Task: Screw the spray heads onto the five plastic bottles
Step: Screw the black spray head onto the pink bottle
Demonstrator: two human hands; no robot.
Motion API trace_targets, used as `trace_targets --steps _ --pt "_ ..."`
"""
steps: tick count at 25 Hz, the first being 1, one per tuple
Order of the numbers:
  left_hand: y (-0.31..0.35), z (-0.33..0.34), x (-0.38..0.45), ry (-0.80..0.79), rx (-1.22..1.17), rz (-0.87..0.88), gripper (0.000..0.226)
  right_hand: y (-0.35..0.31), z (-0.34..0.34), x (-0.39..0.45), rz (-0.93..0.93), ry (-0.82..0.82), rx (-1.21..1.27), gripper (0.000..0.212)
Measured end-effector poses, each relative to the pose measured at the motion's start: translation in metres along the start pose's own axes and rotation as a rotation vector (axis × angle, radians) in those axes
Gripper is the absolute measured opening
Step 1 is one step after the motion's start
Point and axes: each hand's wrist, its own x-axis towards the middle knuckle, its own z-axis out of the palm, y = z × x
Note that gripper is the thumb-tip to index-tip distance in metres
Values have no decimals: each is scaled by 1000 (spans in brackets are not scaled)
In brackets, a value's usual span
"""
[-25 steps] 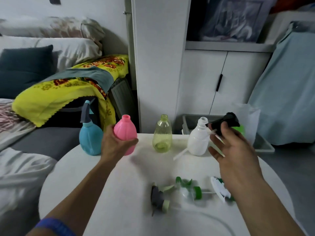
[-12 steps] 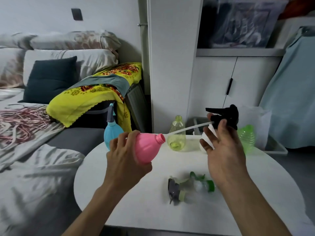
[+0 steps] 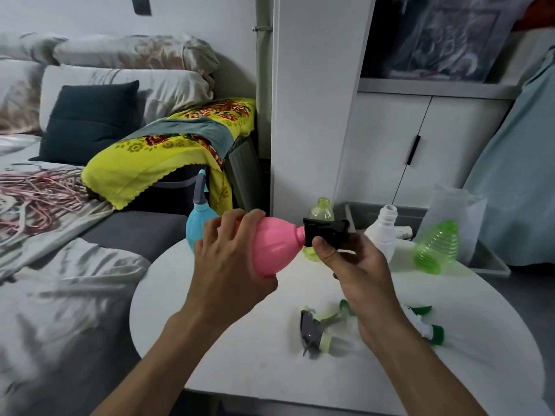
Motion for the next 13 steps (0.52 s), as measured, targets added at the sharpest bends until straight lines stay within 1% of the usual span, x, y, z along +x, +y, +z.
trace_targets --steps 2,3,4,5,6,7,8,10,11,13 --pt "-5 -4 0 -16 47 33 94 -4 -8 3 -7 35 -162 93" --pt "-6 -6 0 -31 56 47 94 -6 -13 3 -106 48 -310 99" --pt "-7 -7 -1 -48 57 62 93 -7 -18 4 -290 36 -486 94" --pt "-8 -8 -2 -66 53 78 93 -8 -20 4 -517 3 -644 78" --pt "-8 -9 -3 -86 48 97 93 -9 -21 2 -697 -55 -736 59" --pt "-9 -10 -5 -107 44 117 93 -8 -20 -2 -763 -138 -753 43" --pt "-10 -12 -6 -129 42 138 94 -8 -19 -7 -724 -229 -708 33" --pt "-11 -15 -7 -179 32 161 95 -8 -19 -15 -570 -375 -592 25" --pt "-10 -17 -8 -204 23 162 94 -8 -20 -16 -546 -398 -576 25" --pt "-8 -20 -8 -243 18 174 93 -9 -25 -17 -593 -395 -599 28"
